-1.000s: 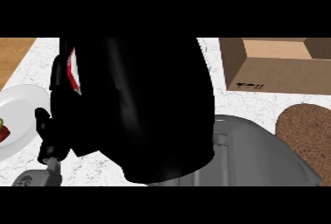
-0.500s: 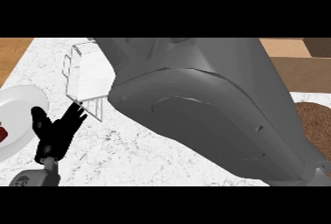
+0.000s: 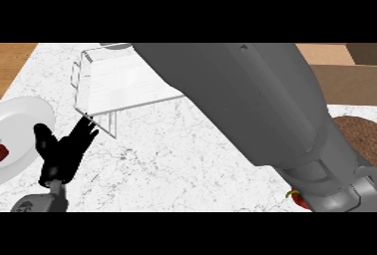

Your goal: Pick the can from the placemat and place it in the tiered shelf

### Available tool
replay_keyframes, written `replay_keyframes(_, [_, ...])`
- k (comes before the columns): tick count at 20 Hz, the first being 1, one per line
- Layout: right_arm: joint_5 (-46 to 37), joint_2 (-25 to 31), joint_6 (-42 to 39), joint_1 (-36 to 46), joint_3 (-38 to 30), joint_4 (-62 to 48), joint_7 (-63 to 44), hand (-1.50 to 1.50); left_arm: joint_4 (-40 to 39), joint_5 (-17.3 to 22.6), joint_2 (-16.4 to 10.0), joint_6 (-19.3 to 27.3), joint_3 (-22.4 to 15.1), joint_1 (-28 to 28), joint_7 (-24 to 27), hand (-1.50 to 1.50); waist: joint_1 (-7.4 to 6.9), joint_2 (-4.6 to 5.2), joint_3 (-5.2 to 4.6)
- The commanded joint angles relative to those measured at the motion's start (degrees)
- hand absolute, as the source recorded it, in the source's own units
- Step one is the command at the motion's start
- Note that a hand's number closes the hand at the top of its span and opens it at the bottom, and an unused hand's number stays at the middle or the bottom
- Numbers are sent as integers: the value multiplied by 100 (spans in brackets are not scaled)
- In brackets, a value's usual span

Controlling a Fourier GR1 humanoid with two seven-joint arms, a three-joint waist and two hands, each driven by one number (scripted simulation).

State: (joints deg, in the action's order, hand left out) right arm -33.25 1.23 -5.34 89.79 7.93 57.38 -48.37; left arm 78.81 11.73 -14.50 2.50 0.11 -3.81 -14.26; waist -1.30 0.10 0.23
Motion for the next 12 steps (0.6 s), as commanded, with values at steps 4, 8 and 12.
replay_keyframes(4, [-269, -35, 579, 139, -220, -1199, 860, 150, 22, 10, 96, 37, -67, 8, -466, 0, -19, 27, -30])
replay_keyframes(8, [-318, 108, 656, 553, -439, -1989, 1270, 150, -142, -83, 130, -4, -71, -123, -252, 0, -55, 49, -34])
replay_keyframes(12, [-404, -53, 1028, 186, -371, -1937, 1737, 150, 55, -171, 154, 117, -102, 123, -421, 0, -3, 22, -28])
